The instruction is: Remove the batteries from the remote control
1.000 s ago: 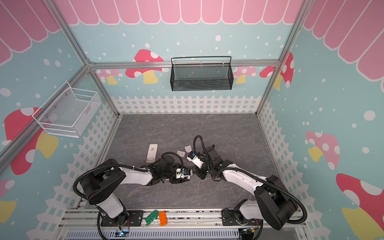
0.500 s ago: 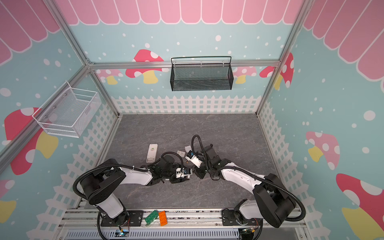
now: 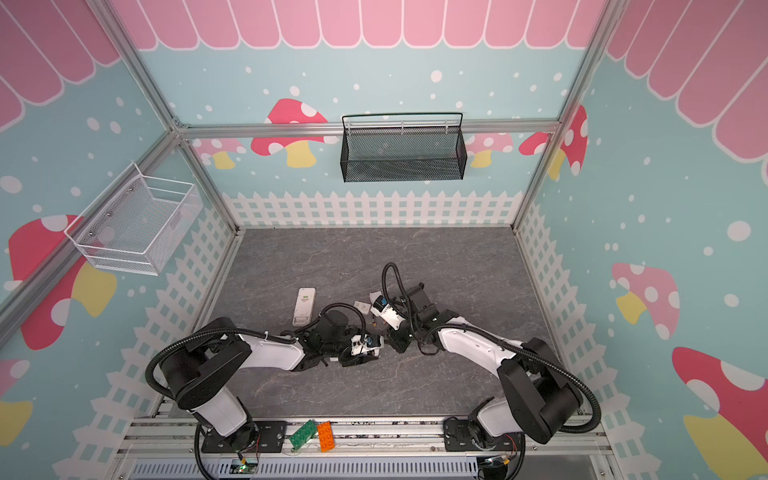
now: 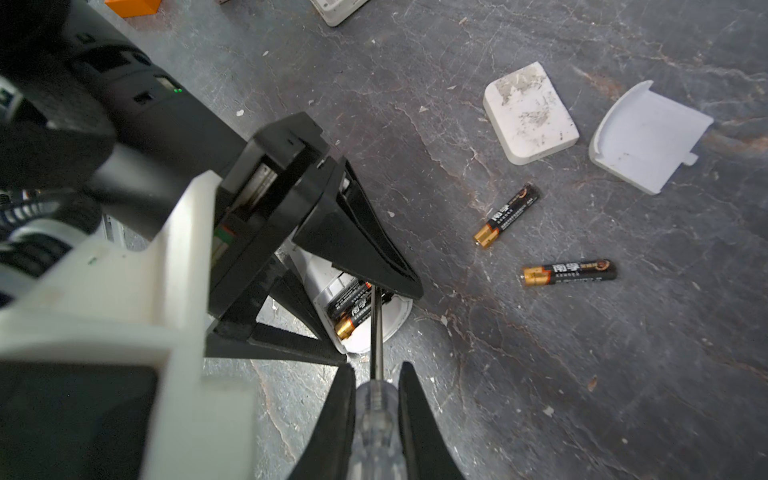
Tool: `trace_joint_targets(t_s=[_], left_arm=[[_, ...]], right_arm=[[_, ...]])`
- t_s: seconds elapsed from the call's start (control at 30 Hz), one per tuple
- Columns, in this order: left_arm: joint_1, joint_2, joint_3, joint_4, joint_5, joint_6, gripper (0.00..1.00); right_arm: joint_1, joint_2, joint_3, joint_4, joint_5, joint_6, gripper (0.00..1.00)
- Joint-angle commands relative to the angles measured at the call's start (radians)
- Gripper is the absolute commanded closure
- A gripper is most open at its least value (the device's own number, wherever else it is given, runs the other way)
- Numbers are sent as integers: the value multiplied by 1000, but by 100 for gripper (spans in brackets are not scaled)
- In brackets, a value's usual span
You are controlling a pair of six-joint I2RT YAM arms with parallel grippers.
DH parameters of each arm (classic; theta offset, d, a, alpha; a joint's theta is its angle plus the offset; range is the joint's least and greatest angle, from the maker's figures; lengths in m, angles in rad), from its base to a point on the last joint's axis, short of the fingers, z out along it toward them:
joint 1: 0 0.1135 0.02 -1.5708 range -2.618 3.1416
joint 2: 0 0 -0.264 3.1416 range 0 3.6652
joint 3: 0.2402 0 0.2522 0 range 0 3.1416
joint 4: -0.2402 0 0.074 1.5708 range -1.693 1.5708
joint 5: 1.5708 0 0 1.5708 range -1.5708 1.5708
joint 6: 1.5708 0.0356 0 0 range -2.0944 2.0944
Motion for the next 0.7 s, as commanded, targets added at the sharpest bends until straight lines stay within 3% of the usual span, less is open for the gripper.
trace_joint_targets(t_s=[0.0, 0.4, 0.67], left_arm=[[-21, 30, -38, -85, -4, 80, 53], [-23, 30, -39, -84, -8, 80, 53], [-24, 31, -37, -83, -10, 77, 52]], right_arm=[[4, 34, 0, -72, -70, 2, 100], [-33, -8, 22, -120, -122, -24, 100], [-42, -72, 18, -106, 34, -79, 100]])
